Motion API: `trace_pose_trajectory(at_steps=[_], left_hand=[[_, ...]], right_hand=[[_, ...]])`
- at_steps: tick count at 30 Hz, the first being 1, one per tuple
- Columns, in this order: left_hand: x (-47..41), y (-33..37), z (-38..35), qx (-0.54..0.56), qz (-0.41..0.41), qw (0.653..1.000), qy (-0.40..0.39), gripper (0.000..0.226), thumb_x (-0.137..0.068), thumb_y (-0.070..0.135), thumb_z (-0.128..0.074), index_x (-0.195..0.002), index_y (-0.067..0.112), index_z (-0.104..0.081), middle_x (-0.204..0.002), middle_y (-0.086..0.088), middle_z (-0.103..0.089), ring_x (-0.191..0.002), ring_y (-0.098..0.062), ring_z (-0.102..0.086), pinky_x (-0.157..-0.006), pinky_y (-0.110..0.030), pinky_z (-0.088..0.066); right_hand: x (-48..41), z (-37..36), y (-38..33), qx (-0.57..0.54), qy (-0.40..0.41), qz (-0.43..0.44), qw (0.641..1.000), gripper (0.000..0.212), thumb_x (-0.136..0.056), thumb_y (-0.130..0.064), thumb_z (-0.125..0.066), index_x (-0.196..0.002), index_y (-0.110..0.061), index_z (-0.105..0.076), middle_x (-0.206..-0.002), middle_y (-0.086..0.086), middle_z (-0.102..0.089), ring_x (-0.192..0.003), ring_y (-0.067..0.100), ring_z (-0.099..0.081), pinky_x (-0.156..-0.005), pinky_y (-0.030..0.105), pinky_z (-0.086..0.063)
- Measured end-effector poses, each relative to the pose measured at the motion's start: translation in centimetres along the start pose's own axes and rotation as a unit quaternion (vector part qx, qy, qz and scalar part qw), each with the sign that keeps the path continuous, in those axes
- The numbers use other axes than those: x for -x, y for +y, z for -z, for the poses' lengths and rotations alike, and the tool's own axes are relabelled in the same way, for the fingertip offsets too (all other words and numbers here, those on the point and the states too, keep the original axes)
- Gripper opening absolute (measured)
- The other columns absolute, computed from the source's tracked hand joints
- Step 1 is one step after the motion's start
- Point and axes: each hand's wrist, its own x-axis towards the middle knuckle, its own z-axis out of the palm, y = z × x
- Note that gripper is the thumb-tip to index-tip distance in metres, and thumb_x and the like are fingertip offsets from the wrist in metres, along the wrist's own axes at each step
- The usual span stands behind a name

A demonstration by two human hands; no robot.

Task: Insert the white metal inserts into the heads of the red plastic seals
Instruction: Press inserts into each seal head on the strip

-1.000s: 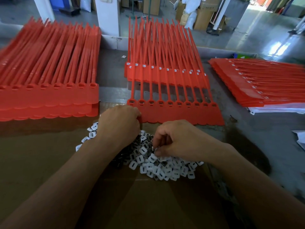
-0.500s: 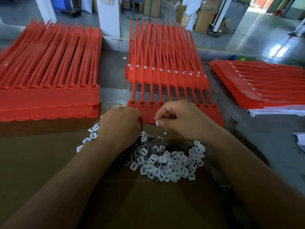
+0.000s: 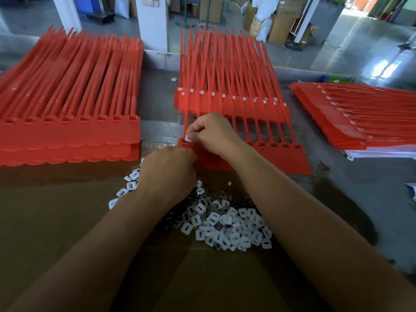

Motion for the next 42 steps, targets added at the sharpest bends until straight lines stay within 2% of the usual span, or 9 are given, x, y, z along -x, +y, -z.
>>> trace_pose_trajectory(at_steps=[4,11,17,22,25,28,31,35,42], left_hand=[[0.0,0.0,-0.1,-0.008,0.001,1.000,-0.007,0.029,-0.086,0.020,-0.042,-0.103,0.023,-0.065,-0.098,0.001,-0.065,-0.088,-0.019,-0.059,-0.062,-0.026,-0.033],[-0.1,0.0,-0.2,-0.004,-0.001,1.000,0.001,0.032,-0.087,0.020,-0.040,-0.109,0.025,-0.063,-0.101,0.002,-0.064,-0.090,-0.018,-0.059,-0.063,-0.025,-0.033],[-0.1,0.0,-0.2,-0.003,-0.004,1.000,0.005,0.032,-0.088,0.022,-0.040,-0.111,0.025,-0.062,-0.101,0.002,-0.064,-0.089,-0.018,-0.059,-0.064,-0.025,-0.033],[0.0,0.0,-0.1,-0.004,-0.004,1.000,0.007,0.030,-0.088,0.022,-0.040,-0.108,0.025,-0.063,-0.100,0.002,-0.064,-0.088,-0.018,-0.059,-0.063,-0.025,-0.032],[0.0,0.0,-0.1,-0.004,-0.003,1.000,0.005,0.030,-0.089,0.022,-0.040,-0.109,0.024,-0.063,-0.100,0.002,-0.064,-0.088,-0.018,-0.059,-0.063,-0.025,-0.032],[0.0,0.0,-0.1,-0.003,-0.001,1.000,0.005,0.031,-0.089,0.021,-0.040,-0.110,0.024,-0.062,-0.100,0.002,-0.064,-0.088,-0.017,-0.059,-0.064,-0.025,-0.032],[0.0,0.1,0.0,0.001,0.000,1.000,0.002,0.032,-0.089,0.020,-0.039,-0.111,0.025,-0.062,-0.101,0.002,-0.064,-0.089,-0.017,-0.059,-0.065,-0.024,-0.033],[0.0,0.1,0.1,-0.001,0.001,1.000,-0.001,0.031,-0.088,0.020,-0.040,-0.108,0.024,-0.063,-0.100,0.002,-0.064,-0.089,-0.018,-0.059,-0.064,-0.025,-0.034],[0.0,0.1,0.2,-0.008,0.000,1.000,-0.008,0.030,-0.088,0.020,-0.040,-0.107,0.024,-0.063,-0.101,0.002,-0.064,-0.089,-0.018,-0.059,-0.063,-0.025,-0.033]], right_hand=[[-0.4,-0.3,-0.3,0.020,-0.013,-0.002,1.000,0.012,-0.082,-0.007,-0.062,-0.086,-0.007,-0.073,-0.093,0.004,-0.071,-0.084,0.011,-0.062,-0.072,0.020,-0.046],[-0.7,-1.0,-0.4,0.074,-0.011,0.002,0.997,0.014,-0.084,-0.013,-0.060,-0.089,-0.006,-0.071,-0.092,0.006,-0.070,-0.084,0.015,-0.062,-0.069,0.022,-0.041],[-0.6,-1.0,-0.5,0.069,0.015,0.006,0.997,0.007,-0.081,-0.011,-0.064,-0.079,-0.015,-0.070,-0.086,-0.001,-0.069,-0.078,0.010,-0.059,-0.069,0.022,-0.040],[-0.7,-0.9,-0.6,0.057,0.030,-0.009,0.998,0.023,-0.075,-0.012,-0.072,-0.072,-0.022,-0.052,-0.080,-0.007,-0.057,-0.081,0.013,-0.055,-0.070,0.026,-0.042],[-1.3,-0.7,-0.8,0.057,0.016,-0.042,0.997,0.019,-0.074,-0.014,-0.074,-0.087,-0.014,-0.060,-0.097,0.001,-0.063,-0.091,0.017,-0.057,-0.079,0.032,-0.049],[-1.5,-0.8,-0.9,0.050,0.004,-0.065,0.997,0.027,-0.074,-0.015,-0.074,-0.098,-0.011,-0.063,-0.101,0.004,-0.064,-0.095,0.021,-0.059,-0.084,0.037,-0.051],[-1.3,-0.8,-0.7,0.050,0.013,-0.051,0.997,0.014,-0.076,-0.015,-0.071,-0.085,-0.015,-0.061,-0.092,0.002,-0.064,-0.089,0.019,-0.060,-0.076,0.033,-0.050],[-0.5,-1.0,-0.5,0.063,0.034,-0.008,0.997,0.029,-0.076,-0.017,-0.072,-0.062,-0.026,-0.048,-0.079,-0.005,-0.059,-0.081,0.015,-0.058,-0.069,0.030,-0.044],[1.6,0.5,-0.3,-0.001,0.001,0.023,1.000,0.014,-0.083,-0.013,-0.065,-0.075,-0.022,-0.058,-0.075,-0.013,-0.055,-0.079,0.006,-0.054,-0.068,0.019,-0.040]])
